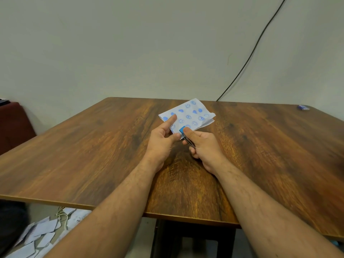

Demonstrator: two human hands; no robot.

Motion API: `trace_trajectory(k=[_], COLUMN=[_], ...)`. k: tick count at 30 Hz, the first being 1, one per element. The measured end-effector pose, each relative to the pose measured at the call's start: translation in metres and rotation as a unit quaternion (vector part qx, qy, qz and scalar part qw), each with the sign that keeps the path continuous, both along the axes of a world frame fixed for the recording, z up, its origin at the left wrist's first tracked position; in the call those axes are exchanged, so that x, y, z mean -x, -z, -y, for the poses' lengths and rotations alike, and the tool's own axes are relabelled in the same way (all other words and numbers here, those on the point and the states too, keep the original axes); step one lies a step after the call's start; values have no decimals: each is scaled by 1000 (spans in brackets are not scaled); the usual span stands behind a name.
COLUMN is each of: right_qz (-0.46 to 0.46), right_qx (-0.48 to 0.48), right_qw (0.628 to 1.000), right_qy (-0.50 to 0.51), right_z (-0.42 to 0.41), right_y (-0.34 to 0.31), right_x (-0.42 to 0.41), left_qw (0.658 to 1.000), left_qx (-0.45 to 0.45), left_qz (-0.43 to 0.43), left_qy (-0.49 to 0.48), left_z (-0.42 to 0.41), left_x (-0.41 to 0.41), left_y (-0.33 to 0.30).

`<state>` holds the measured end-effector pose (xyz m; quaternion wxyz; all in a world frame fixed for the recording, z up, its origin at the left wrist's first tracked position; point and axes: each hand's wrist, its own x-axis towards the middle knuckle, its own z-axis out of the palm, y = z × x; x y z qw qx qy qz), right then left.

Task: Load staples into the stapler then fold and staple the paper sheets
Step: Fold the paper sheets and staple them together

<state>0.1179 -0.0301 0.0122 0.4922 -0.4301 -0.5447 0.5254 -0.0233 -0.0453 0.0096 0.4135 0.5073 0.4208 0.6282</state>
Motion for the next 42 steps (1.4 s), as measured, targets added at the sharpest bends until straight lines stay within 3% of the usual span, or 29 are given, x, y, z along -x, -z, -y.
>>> trace_trajectory(k=[27,33,42], right_qz=[45,-56,-85], right_qx=[-19,11,37], right_qw=[998,997,993], right_qy=[25,49,67], right_z=[3,0,-5], right_y=[-1,-4,-3], right_x=[-1,0,-2], left_qw=[998,993,995], left_qx=[11,38,39], left_qz=[66,85,73], left_qy=[-8,-67,-51], left_z=[0,-3,4], left_x=[-1,3,1], left_y=[-1,-1,-6])
